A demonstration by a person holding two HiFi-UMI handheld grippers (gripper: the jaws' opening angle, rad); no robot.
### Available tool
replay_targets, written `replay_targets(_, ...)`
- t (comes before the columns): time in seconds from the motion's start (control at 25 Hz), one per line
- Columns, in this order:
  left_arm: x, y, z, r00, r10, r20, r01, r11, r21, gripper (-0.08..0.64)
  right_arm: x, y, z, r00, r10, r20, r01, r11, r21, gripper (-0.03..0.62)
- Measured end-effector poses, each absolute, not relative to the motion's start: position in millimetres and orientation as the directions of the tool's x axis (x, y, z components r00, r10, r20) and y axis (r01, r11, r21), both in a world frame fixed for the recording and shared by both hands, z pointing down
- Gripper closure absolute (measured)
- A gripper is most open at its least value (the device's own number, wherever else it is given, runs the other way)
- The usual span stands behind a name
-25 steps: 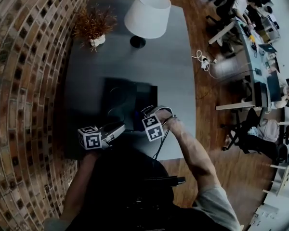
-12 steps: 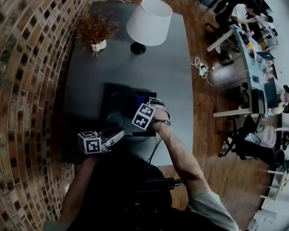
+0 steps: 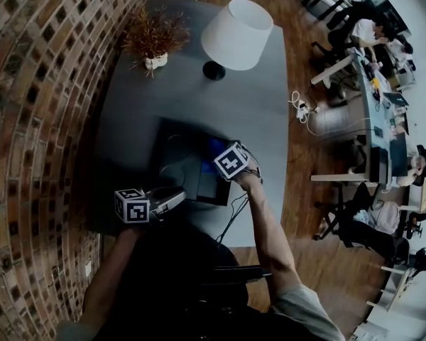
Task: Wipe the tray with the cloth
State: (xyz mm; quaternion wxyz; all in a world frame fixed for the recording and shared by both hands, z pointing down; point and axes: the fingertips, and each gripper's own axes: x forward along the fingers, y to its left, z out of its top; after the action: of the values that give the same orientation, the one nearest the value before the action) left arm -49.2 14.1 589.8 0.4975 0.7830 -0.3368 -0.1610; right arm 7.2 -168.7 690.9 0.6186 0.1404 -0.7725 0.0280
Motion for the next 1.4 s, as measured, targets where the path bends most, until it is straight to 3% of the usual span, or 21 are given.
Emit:
replay_targets(0.08,-50.1,13.2,589.9,0.722,-0.687,0.082,-0.368,-0.281,0.887,0.508,12.3,-171.0,679.8,-0.280,-0.111,0.953,-0.338,0.941,0.011,0.193)
replay_targets(0.2,-51.2,13.7,590.2,0.721,-0.688,0.079,-0.361,-0.277,0.891,0.508,8.9,-176.9,663.1,-0.455,-0.041,0.889,-0.500,0.839,-0.217,0.190)
replay_targets(0.32,-50.9,14.7,590.3,0.719,-0.691,0.072,-0.352,-0.272,0.896,0.512,-1.0,-175.4,673.7,-0.480,-0.065,0.875,-0.610,0.741,-0.279,0.193)
replay_targets(0.44,-50.3,13.3,588.5,0.715,-0.697,0.060,-0.348,-0.279,0.895,0.516,-13.3,-174.0,694.8,-0.402,-0.130,0.906,-0.690,0.694,-0.207,0.289)
replay_targets(0.48,-50.3,12.7,587.3,0.714,-0.698,0.057,-0.347,-0.282,0.895,0.517,-19.2,-174.9,698.5,-0.388,-0.151,0.909,-0.690,0.701,-0.179,0.348)
replay_targets(0.52,-50.4,12.5,586.9,0.714,-0.698,0.056,-0.348,-0.284,0.893,0.517,-24.1,-176.1,700.7,-0.369,-0.172,0.913,-0.670,0.730,-0.133,0.362)
replay_targets(0.68,-49.8,13.8,588.8,0.721,-0.690,0.060,-0.350,-0.289,0.891,0.517,-6.7,-178.3,700.8,-0.095,-0.299,0.950,-0.394,0.887,0.240,0.414)
replay_targets(0.8,-48.9,14.5,588.3,0.726,-0.685,0.060,-0.350,-0.293,0.890,0.517,-6.1,-178.3,698.3,-0.029,-0.395,0.918,-0.218,0.899,0.379,0.420)
replay_targets(0.96,-49.8,15.7,590.0,0.728,-0.683,0.065,-0.355,-0.294,0.887,0.517,-16.5,-176.4,702.7,0.003,-0.423,0.906,0.005,0.906,0.423,0.422)
replay_targets(1.12,-49.8,13.6,590.0,0.729,-0.682,0.064,-0.351,-0.292,0.890,0.517,-2.7,-149.5,707.2,0.146,-0.229,0.962,0.145,0.967,0.208,0.426)
replay_targets(1.16,-49.8,13.6,590.0,0.728,-0.683,0.062,-0.351,-0.294,0.889,0.517,-4.9,-149.8,702.0,0.155,-0.237,0.959,0.184,0.961,0.207,0.426)
replay_targets(1.28,-49.2,13.3,589.8,0.724,-0.687,0.060,-0.353,-0.293,0.889,0.517,-6.0,-175.0,699.4,0.175,-0.434,0.884,0.343,0.869,0.358,0.426)
replay_targets(1.4,-48.1,12.5,589.7,0.725,-0.686,0.062,-0.356,-0.296,0.886,0.517,9.6,-156.6,714.6,0.256,-0.421,0.870,0.495,0.830,0.256,0.426)
